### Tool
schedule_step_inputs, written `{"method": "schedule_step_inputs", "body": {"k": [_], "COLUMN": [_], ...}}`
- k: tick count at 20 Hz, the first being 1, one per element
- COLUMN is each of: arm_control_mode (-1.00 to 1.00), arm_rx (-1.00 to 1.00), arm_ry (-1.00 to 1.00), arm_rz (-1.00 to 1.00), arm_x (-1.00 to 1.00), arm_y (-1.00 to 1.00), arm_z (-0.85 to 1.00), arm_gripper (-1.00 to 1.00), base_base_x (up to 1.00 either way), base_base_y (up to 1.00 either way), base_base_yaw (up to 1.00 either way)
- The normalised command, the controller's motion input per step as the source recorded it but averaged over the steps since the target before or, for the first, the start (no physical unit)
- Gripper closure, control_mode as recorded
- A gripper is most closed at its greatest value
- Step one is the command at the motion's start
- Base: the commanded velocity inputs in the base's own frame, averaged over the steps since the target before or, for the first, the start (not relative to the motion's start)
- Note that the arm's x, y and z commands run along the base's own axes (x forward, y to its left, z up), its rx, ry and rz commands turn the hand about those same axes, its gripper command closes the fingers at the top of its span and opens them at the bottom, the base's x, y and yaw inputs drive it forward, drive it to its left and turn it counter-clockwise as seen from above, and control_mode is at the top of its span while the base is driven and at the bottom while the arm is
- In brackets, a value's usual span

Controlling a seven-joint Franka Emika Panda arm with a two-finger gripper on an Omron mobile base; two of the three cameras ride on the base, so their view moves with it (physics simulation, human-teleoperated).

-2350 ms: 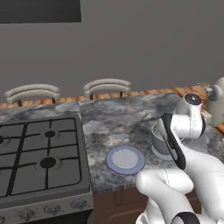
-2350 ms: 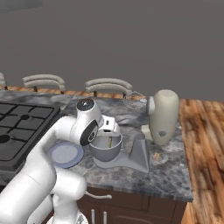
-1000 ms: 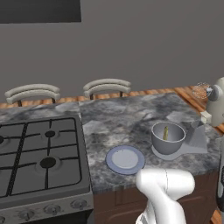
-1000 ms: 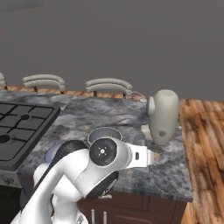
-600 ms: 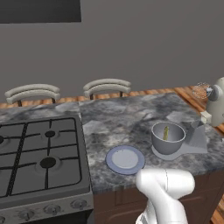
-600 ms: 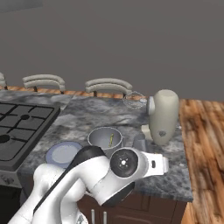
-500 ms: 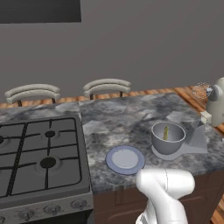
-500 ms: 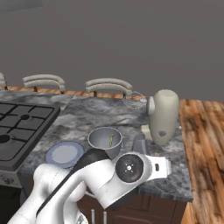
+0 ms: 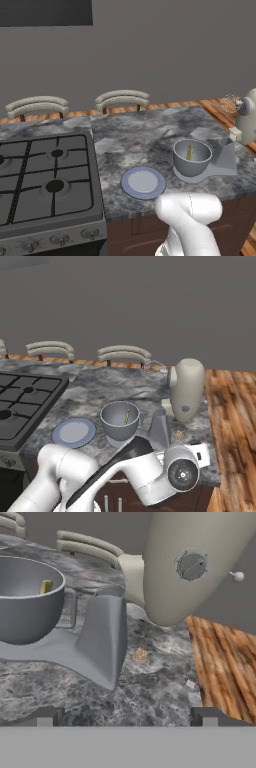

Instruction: Add butter and sugar cubes to the stand mixer bowl and then turn on the stand mixer to begin making frosting.

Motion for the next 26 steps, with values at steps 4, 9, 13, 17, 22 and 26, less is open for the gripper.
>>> {"method": "schedule_step_inputs", "body": {"k": [4,9,13,17,22,26], "arm_control_mode": [-1.0,-1.0,-1.0,-1.0,-1.0,-1.0], "arm_rx": [0.04,0.02,0.02,0.0,0.0,0.0], "arm_ry": [-0.03,-0.01,0.0,0.0,0.0,0.0], "arm_rz": [0.27,0.24,0.23,0.23,0.24,0.23], "arm_x": [0.5,0.43,0.37,0.37,0.3,0.28], "arm_y": [-0.37,-0.48,-0.53,-0.35,-0.24,-0.14], "arm_z": [-0.13,-0.28,-0.24,-0.33,-0.49,-0.4], "arm_gripper": [-1.0,-1.0,-1.0,-1.0,-1.0,-1.0], "base_base_x": [0.0,0.0,0.0,0.0,0.0,0.0], "base_base_y": [0.0,0.0,0.0,0.0,0.0,0.0], "base_base_yaw": [0.0,0.0,0.0,0.0,0.0,0.0]}}
